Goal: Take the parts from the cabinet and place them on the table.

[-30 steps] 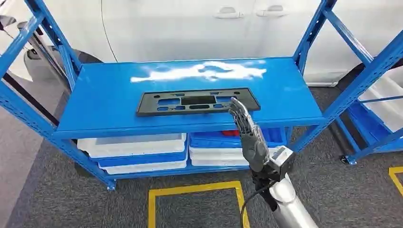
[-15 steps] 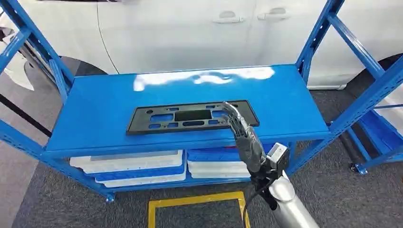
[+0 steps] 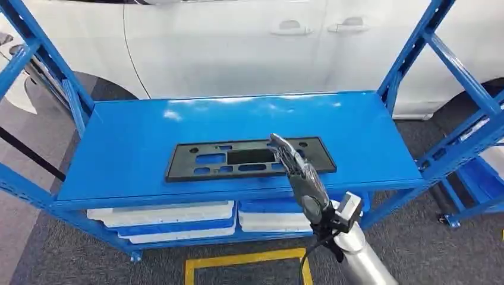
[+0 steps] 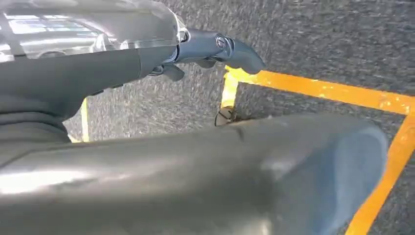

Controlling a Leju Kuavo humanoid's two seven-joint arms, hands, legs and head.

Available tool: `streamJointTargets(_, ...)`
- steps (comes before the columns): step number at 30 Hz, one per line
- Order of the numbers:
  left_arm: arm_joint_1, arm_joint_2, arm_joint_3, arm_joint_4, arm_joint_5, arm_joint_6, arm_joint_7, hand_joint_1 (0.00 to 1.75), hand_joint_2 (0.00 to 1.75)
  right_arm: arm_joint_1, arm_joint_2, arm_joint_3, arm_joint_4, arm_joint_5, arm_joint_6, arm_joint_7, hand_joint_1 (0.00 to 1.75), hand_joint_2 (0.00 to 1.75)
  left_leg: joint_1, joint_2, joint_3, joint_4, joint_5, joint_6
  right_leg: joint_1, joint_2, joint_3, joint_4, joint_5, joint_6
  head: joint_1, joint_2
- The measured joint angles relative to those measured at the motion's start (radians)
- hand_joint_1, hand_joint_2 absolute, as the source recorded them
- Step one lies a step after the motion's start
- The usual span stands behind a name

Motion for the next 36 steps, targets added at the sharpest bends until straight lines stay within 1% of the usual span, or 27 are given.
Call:
streamJointTargets(1,0.0,0.0,0.0,0.0,0.0,0.002,0.0,0.0,0.0,0.003,0.0,0.001,0.0,0.018,-0.005,-0.004,0.0,1.75,-0.001,0.0,0.001,0.0,-0.003,0.002,-0.003,0.0,-0.048,0.082,-0.029,0.003,0.0,0.0)
streamJointTargets(2,0.0,0.001,0.0,0.0,0.0,0.005,0.001,0.0,0.0,0.005,0.0,0.002,0.0,0.045,-0.009,-0.008,0.0,1.75,-0.001,0.0,0.001,0.001,-0.006,0.003,-0.005,0.0,-0.089,0.144,-0.04,0.006,0.0,0.0)
streamJointTargets(3,0.002,0.001,0.0,0.0,0.0,0.006,0.003,0.0,0.0,0.005,-0.001,0.003,0.0,0.073,-0.015,-0.01,0.0,1.75,-0.001,-0.001,0.004,0.001,-0.009,0.002,-0.007,0.0,-0.105,0.156,-0.026,0.008,0.0,0.0)
streamJointTargets(4,0.004,0.001,0.0,0.0,0.0,0.006,0.004,0.0,0.0,0.004,-0.001,0.004,0.0,0.103,-0.024,-0.01,0.0,1.75,-0.001,-0.002,0.01,0.002,-0.013,0.001,-0.009,0.0,-0.097,0.12,0.013,0.008,0.0,0.0)
streamJointTargets(6,0.003,0.001,0.0,0.0,0.0,0.007,0.009,0.0,0.0,-0.004,-0.001,0.012,0.0,0.148,-0.035,0.001,0.0,1.75,-0.001,-0.005,0.026,0.002,-0.023,-0.005,-0.01,-0.002,-0.018,-0.065,0.126,0.002,0.0,0.0)
streamJointTargets(7,0.003,0.001,0.0,0.0,0.0,0.007,0.01,0.0,0.0,-0.01,-0.001,0.015,0.001,0.159,-0.039,0.014,0.0,1.75,-0.001,-0.005,0.03,0.002,-0.028,-0.009,-0.008,-0.003,0.016,-0.148,0.15,-0.005,0.0,0.0)
streamJointTargets(8,0.002,0.001,0.0,0.0,0.0,0.007,0.01,0.0,0.0,-0.018,0.0,0.019,0.005,0.167,-0.041,0.028,0.0,1.75,-0.008,-0.005,0.028,0.005,-0.032,-0.016,-0.001,-0.003,0.024,-0.158,0.138,-0.008,0.0,0.0)
streamJointTargets(9,0.001,0.002,0.0,0.001,0.0,0.007,0.01,0.0,0.0,-0.024,0.003,0.025,0.01,0.172,-0.041,0.035,0.0,0.0,-0.007,-0.004,0.026,0.004,-0.033,-0.02,-0.001,-0.001,0.021,-0.158,0.14,-0.012,0.0,0.0)
streamJointTargets(10,0.001,0.002,0.0,0.001,0.0,0.007,0.01,0.0,0.0,-0.028,0.006,0.031,0.016,0.173,-0.04,0.042,0.0,1.75,-0.005,-0.004,0.028,0.001,-0.034,-0.025,0.001,0.0,0.02,-0.157,0.137,-0.017,0.0,0.0)
streamJointTargets(11,0.001,0.002,0.0,0.001,0.0,0.007,0.01,0.0,0.0,-0.032,0.006,0.033,0.023,0.174,-0.041,0.047,0.0,1.75,-0.003,-0.004,0.031,-0.002,-0.033,-0.031,0.003,0.001,0.02,-0.157,0.137,-0.022,0.0,0.0)
streamJointTargets(13,0.002,0.004,0.002,0.001,0.0,0.009,0.01,0.0,0.0,-0.046,0.013,0.041,0.035,0.202,-0.06,0.047,0.0,1.75,-0.002,-0.003,0.029,0.017,-0.05,-0.041,-0.008,-0.001,0.031,-0.173,0.142,-0.035,0.0,0.0)
streamJointTargets(14,0.001,0.004,0.002,0.001,0.0,0.01,0.01,0.0,0.0,-0.056,0.018,0.048,0.04,0.235,-0.088,0.044,0.0,1.75,-0.002,-0.002,0.009,0.06,-0.079,-0.042,-0.008,-0.003,0.033,-0.174,0.14,-0.042,0.0,0.0)
streamJointTargets(15,0.0,0.003,0.002,0.001,0.0,0.01,0.009,0.0,0.0,-0.068,0.021,0.06,0.049,0.298,-0.136,0.044,0.0,1.75,0.0,-0.002,-0.033,0.144,-0.122,-0.046,-0.007,-0.003,0.033,-0.173,0.139,-0.044,0.0,0.0)
streamJointTargets(17,0.002,0.004,0.002,0.001,0.0,0.01,0.007,0.0,0.0,-0.079,0.026,0.088,0.064,0.434,-0.226,0.052,0.0,1.75,0.001,-0.002,-0.118,0.307,-0.182,-0.053,-0.004,-0.004,0.032,-0.172,0.137,-0.046,0.0,0.0)
streamJointTargets(19,0.004,0.004,0.002,0.001,0.0,0.01,0.006,0.0,0.0,-0.083,0.029,0.103,0.073,0.48,-0.255,0.058,0.0,1.75,0.001,-0.002,-0.134,0.33,-0.174,-0.054,-0.004,-0.004,0.033,-0.17,0.135,-0.047,0.0,0.0)
streamJointTargets(20,0.005,0.004,0.002,0.001,0.0,0.01,0.005,0.0,0.0,-0.087,0.032,0.115,0.079,0.514,-0.277,0.065,0.0,1.75,0.001,-0.002,-0.126,0.302,-0.146,-0.053,-0.004,-0.004,0.034,-0.168,0.133,-0.046,0.0,0.0)
streamJointTargets(21,0.004,0.004,0.002,0.001,0.0,0.01,0.002,0.0,0.0,-0.092,0.035,0.133,0.086,0.579,-0.32,0.081,0.0,1.75,0.001,-0.002,-0.097,0.235,-0.102,-0.052,-0.004,-0.003,0.036,-0.166,0.131,-0.045,0.0,0.0)
streamJointTargets(23,0.002,0.005,0.002,0.001,0.0,0.009,-0.002,0.0,0.0,-0.111,0.04,0.167,0.104,0.706,-0.404,0.114,0.0,1.75,0.001,0.0,-0.008,0.046,-0.011,-0.044,-0.004,-0.003,0.043,-0.162,0.124,-0.039,0.0,0.0)
streamJointTargets(24,0.001,0.005,0.002,0.001,0.0,0.008,-0.003,0.0,0.0,-0.121,0.041,0.183,0.114,0.764,-0.444,0.133,0.0,1.75,-0.001,-0.001,0.007,0.015,-0.026,-0.039,0.002,-0.002,0.042,-0.159,0.121,-0.033,0.0,0.0)
streamJointTargets(27,0.001,0.004,0.001,0.001,0.0,0.005,-0.008,0.0,0.0,-0.147,0.043,0.238,0.164,0.908,-0.55,0.182,0.0,1.75,-0.006,-0.003,0.003,0.014,-0.019,-0.025,0.001,-0.001,0.04,-0.16,0.124,-0.019,0.0,0.0)
streamJointTargets(29,-0.001,0.003,0.0,0.001,0.0,0.004,-0.011,0.0,0.0,-0.161,0.045,0.266,0.203,0.993,-0.626,0.212,0.0,1.75,0.0,-0.002,0.008,0.004,-0.01,-0.01,-0.002,-0.001,0.038,-0.149,0.113,-0.006,0.0,0.0)
streamJointTargets(30,-0.003,0.003,-0.002,0.001,0.0,0.003,-0.012,0.0,0.0,-0.171,0.045,0.279,0.225,1.026,-0.662,0.227,0.0,1.75,0.0,-0.002,0.007,0.003,-0.01,-0.006,-0.001,-0.002,0.023,-0.115,0.086,-0.003,0.0,0.0)
streamJointTargets(32,-0.004,0.003,-0.007,0.001,0.0,0.003,-0.013,0.0,0.0,-0.187,0.047,0.307,0.274,1.074,-0.708,0.25,0.0,1.75,-0.001,0.0,0.005,0.003,-0.01,-0.001,-0.004,-0.002,-0.054,0.046,0.004,0.005,0.0,0.0)
streamJointTargets(33,-0.004,0.003,-0.009,0.001,0.0,0.003,-0.013,0.0,0.0,-0.187,0.047,0.317,0.295,1.089,-0.724,0.258,0.0,1.75,-0.001,0.0,0.004,0.003,-0.01,-0.001,-0.005,-0.002,-0.094,0.127,-0.025,0.007,0.0,0.0)
streamJointTargets(34,-0.003,0.003,-0.01,0.001,0.0,0.003,-0.013,0.0,0.0,-0.186,0.047,0.327,0.313,1.101,-0.734,0.262,0.0,1.75,-0.002,-0.001,0.004,0.004,-0.011,0.0,-0.006,-0.002,-0.116,0.169,-0.029,0.008,0.0,0.0)
streamJointTargets(35,-0.002,0.003,-0.01,0.001,0.0,0.003,-0.013,0.0,0.0,-0.188,0.048,0.335,0.327,1.112,-0.744,0.267,0.0,1.75,-0.002,-0.002,0.005,0.004,-0.011,0.0,-0.006,-0.002,-0.113,0.157,-0.009,0.007,0.0,0.0)
streamJointTargets(36,-0.002,0.003,-0.011,0.001,0.0,0.003,-0.012,0.0,0.0,-0.193,0.05,0.343,0.343,1.131,-0.756,0.272,0.0,1.75,-0.002,-0.003,0.007,0.004,-0.012,-0.001,-0.006,-0.002,-0.087,0.1,0.03,0.004,0.0,0.0)
